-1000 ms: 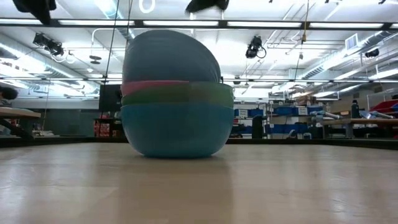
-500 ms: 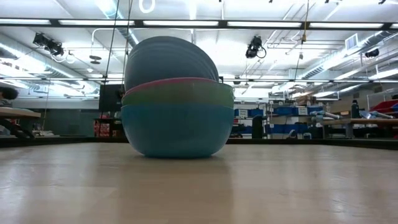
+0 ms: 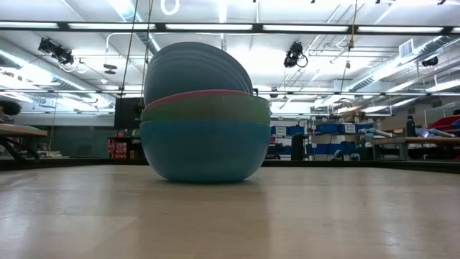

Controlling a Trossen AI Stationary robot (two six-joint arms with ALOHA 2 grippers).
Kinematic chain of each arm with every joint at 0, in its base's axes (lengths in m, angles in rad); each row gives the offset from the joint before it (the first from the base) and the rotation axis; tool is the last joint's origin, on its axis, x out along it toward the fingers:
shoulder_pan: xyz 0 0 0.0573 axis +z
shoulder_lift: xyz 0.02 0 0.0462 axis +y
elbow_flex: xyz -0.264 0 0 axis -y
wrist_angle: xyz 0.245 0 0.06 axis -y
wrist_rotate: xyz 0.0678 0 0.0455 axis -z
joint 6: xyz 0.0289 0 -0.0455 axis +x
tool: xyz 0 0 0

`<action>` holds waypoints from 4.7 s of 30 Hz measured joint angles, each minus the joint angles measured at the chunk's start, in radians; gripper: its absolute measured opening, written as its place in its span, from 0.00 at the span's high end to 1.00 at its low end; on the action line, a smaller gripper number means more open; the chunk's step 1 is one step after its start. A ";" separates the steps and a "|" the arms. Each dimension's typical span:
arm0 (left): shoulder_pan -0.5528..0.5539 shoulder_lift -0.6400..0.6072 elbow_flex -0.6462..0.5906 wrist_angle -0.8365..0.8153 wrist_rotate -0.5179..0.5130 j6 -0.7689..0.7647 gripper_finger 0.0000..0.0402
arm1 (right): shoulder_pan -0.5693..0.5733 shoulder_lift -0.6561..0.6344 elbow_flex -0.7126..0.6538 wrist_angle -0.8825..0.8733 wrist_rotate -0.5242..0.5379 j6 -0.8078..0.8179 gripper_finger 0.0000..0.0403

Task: Nest bowls inside each other
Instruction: Stack the green bowl on top of the blue bowl, then stack the light blue bowl on top of the green bowl

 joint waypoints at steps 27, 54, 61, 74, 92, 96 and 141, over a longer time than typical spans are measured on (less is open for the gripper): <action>0.026 0.147 -0.029 -0.078 0.022 0.011 0.97 | 0.000 0.001 -0.001 0.071 0.015 -0.028 0.37; 0.647 -0.120 0.281 -0.391 -0.466 1.020 0.99 | 0.402 0.005 -0.267 -0.012 0.154 0.218 0.38; 0.810 -0.119 0.169 -0.197 -0.182 1.192 0.99 | 0.548 -0.004 -0.281 -0.012 0.251 0.271 0.38; 0.844 -0.103 -0.012 0.117 0.015 1.213 0.99 | 0.668 -0.121 -0.281 -0.073 0.387 0.374 0.38; 0.842 -0.105 -0.059 0.094 -0.109 1.101 0.73 | 0.700 -0.109 -0.280 -0.267 0.171 0.557 0.36; 0.842 -0.105 -0.021 0.082 -0.123 1.089 0.59 | 0.702 -0.082 -0.281 -0.369 0.146 0.685 0.35; 0.555 -0.214 0.443 -0.543 -0.536 0.632 0.33 | 1.017 0.078 -0.980 0.148 -0.311 1.707 0.48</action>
